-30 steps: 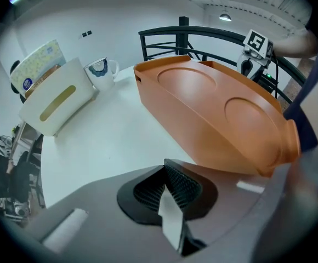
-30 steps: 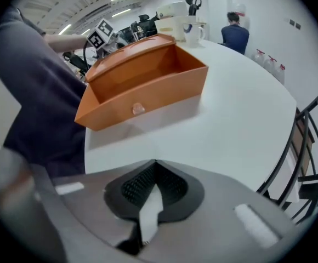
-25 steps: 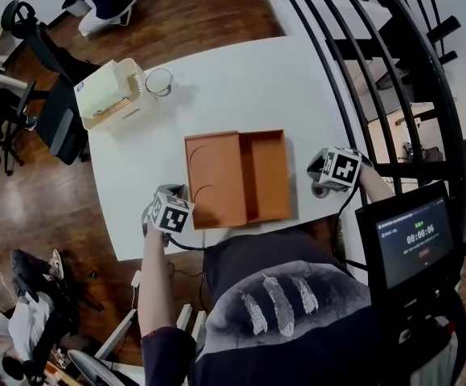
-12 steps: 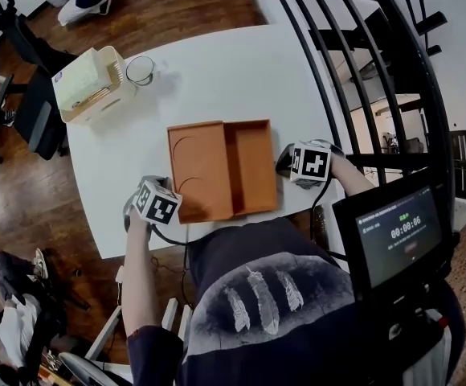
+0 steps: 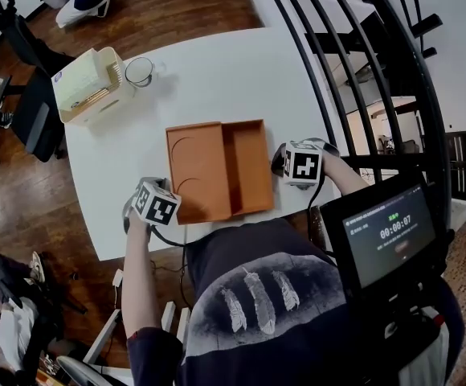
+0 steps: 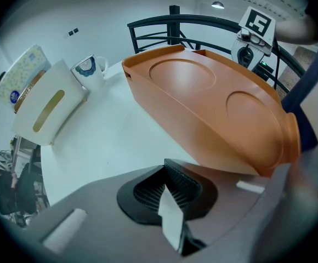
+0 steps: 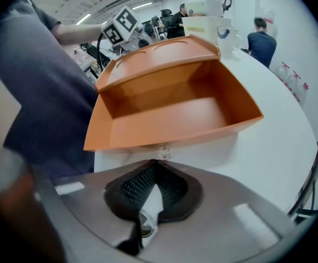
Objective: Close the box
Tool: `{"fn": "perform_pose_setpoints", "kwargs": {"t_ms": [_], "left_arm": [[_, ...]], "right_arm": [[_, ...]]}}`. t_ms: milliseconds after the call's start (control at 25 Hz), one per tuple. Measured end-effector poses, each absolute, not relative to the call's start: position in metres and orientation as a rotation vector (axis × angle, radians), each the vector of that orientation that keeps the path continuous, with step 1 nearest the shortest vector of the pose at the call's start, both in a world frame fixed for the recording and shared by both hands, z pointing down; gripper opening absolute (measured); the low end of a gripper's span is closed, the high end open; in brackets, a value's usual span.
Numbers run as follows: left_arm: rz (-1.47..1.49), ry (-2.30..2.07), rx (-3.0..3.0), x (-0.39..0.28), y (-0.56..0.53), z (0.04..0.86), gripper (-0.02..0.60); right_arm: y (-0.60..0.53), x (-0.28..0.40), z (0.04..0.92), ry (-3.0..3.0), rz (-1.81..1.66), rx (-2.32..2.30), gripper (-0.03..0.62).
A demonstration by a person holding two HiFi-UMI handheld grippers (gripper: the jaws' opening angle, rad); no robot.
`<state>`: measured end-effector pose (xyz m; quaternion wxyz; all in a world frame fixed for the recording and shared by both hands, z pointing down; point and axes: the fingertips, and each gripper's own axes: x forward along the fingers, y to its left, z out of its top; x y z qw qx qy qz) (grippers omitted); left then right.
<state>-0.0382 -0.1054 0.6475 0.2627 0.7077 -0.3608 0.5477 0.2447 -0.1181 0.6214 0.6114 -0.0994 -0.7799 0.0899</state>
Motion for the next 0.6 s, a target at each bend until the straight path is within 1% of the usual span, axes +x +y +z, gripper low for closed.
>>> {"fn": "perform_pose_setpoints", "kwargs": {"t_ms": [280, 600], "left_arm": [[1.487, -0.975, 1.91, -0.037, -0.105, 0.648, 0.015], [1.489, -0.957, 1.91, -0.036, -0.106, 0.647, 0.015]], "right_arm": [[-0.125, 0.243, 0.62, -1.77, 0.15, -0.24, 0.005], [-0.114, 0.24, 0.613, -1.779, 0.244, -0.27, 0.005]]}}
